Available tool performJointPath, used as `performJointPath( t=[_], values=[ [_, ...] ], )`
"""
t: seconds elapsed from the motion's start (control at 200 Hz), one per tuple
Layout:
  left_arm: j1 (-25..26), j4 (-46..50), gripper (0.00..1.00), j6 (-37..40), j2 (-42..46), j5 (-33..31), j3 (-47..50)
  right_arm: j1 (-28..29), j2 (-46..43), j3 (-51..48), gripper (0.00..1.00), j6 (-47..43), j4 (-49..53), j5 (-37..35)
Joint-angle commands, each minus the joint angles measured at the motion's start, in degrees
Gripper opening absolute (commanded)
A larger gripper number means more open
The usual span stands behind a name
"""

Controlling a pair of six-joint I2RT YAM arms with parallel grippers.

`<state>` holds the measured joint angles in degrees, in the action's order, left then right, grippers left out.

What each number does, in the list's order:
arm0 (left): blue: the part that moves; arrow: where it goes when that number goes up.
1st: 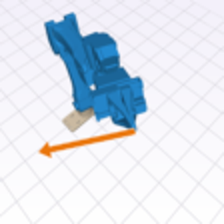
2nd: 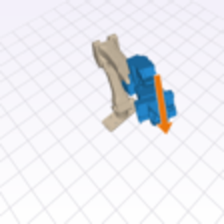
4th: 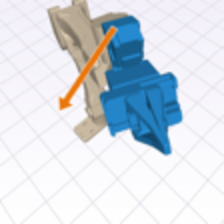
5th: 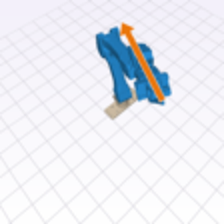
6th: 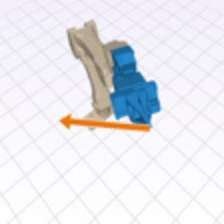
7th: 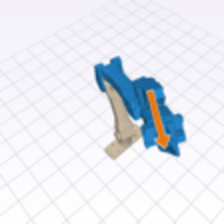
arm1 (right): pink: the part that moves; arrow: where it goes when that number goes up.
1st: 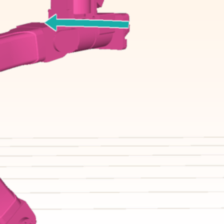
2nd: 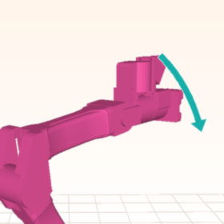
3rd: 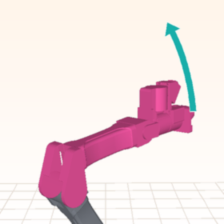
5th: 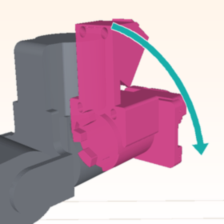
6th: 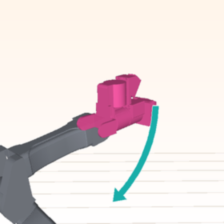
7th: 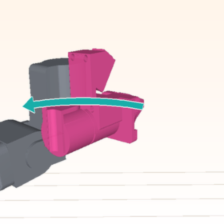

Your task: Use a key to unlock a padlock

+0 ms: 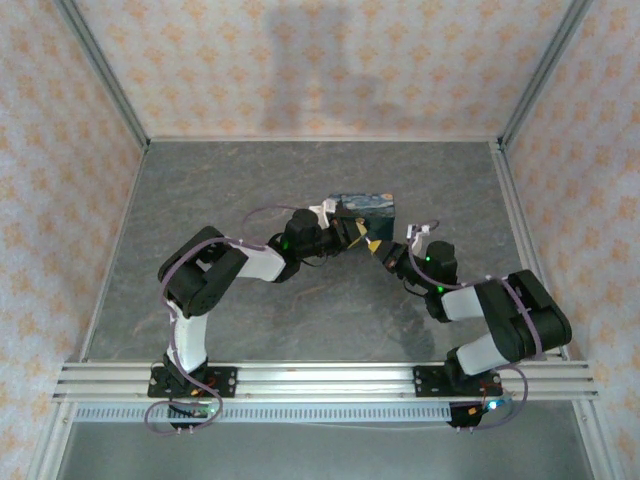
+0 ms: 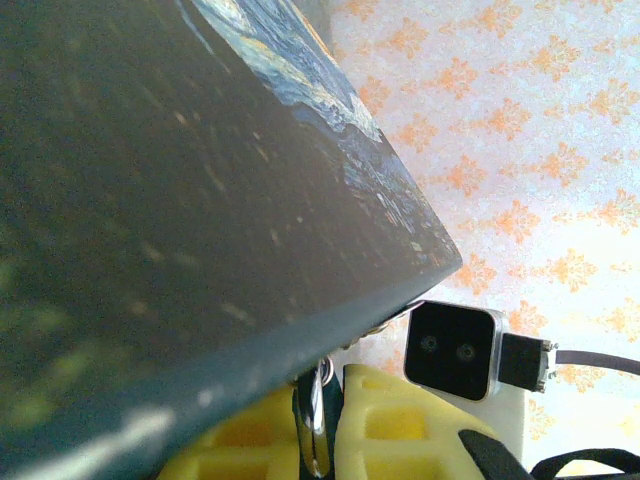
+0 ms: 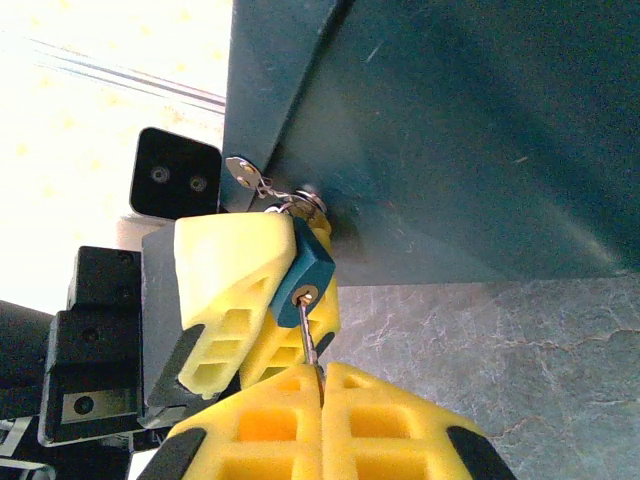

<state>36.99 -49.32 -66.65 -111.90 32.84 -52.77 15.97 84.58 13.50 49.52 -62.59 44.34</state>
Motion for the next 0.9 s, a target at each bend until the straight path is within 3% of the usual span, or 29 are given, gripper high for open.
performJointPath(
  t=[0.0, 0.545, 0.896],
  values=[
    [-0.5, -5.1, 0.0, -0.7, -0.9, 1.2, 0.3, 0.2, -1.1, 0.4, 0.0, -0.4, -1.3, -0.2],
    [-0.5, -5.9, 0.0, -1.7, -1.3, 1.5, 0.3, 0.2, 1.7, 4.0, 0.0, -0.7, -0.6, 0.4],
    [-0.5, -7.9, 0.0, -2.4, -2.1, 1.1, -0.2, 0.3, 0.5, 0.7, 0.0, -1.1, -0.9, 0.2]
  ],
)
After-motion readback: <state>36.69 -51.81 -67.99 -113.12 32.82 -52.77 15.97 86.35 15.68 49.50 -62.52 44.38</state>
